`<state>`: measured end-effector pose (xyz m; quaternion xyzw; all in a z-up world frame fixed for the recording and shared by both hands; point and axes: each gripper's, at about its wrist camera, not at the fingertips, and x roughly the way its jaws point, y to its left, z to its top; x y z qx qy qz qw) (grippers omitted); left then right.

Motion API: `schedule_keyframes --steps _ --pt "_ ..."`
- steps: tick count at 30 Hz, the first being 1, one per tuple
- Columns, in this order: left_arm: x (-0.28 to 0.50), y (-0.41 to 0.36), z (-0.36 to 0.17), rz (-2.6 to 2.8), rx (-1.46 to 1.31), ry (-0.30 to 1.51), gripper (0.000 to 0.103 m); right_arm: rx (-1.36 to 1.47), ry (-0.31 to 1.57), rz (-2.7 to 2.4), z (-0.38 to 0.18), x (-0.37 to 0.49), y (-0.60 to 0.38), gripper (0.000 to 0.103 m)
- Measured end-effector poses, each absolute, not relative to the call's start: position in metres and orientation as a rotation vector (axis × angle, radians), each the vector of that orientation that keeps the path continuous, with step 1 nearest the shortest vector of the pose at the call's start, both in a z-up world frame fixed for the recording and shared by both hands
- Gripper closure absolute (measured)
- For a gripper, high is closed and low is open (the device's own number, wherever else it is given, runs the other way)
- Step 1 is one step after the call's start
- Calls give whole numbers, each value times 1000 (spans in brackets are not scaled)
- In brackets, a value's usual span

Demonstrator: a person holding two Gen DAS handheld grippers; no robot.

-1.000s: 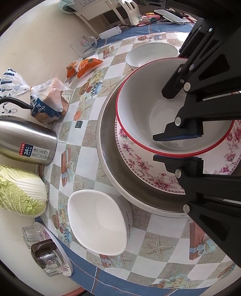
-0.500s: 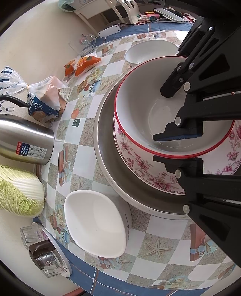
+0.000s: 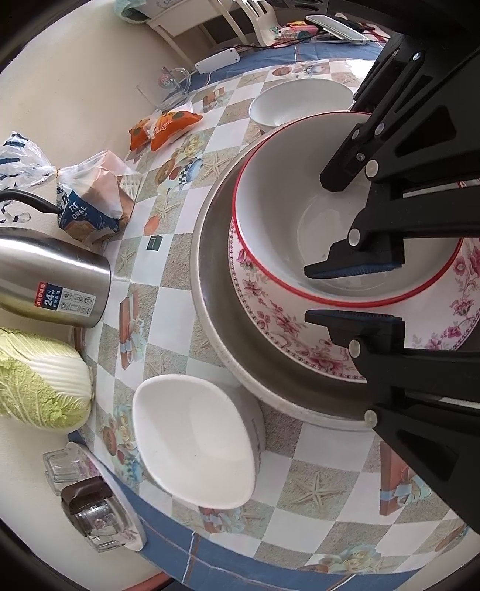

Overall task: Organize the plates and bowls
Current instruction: 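Lower the strawberry bowl with both grippers onto the plate in the basin, then open both grippers to release the strawberry bowl, then withdraw both grippers up from the basin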

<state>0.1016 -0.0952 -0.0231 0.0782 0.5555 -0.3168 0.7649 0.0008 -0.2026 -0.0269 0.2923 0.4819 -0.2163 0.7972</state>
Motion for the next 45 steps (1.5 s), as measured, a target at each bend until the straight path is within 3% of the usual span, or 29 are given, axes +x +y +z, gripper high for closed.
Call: schedule_keyframes --steps 2,13,16,24,29,32,33,34,40,43,45 --pt "102 -94 -18 -687 167 1197 80 621 1029 -471 -24 0 -203 88" --pt "97 -89 24 -722 168 1100 78 593 922 -479 24 -12 -207 89" --pt "96 -85 33 -720 156 1077 67 587 894 -476 36 -14 -206 89" --pt "98 -73 47 -694 134 1043 65 561 872 -493 49 -20 -206 89" --pt "105 -65 45 -653 115 1055 55 559 892 -506 44 -21 -210 89" --pt "109 -60 41 -634 100 1071 45 553 906 -524 41 -21 -211 63" --pt "110 -59 40 -627 99 1078 42 546 910 -534 40 -21 -212 49" --pt "111 -58 39 -619 102 1082 37 540 914 -540 39 -21 -212 41" --pt "115 -56 28 -592 107 1115 30 539 939 -546 33 -21 -215 28" --pt "117 -56 23 -575 109 1131 15 537 945 -548 30 -21 -216 22" --pt "118 -55 21 -568 108 1136 15 538 943 -546 30 -21 -216 19"
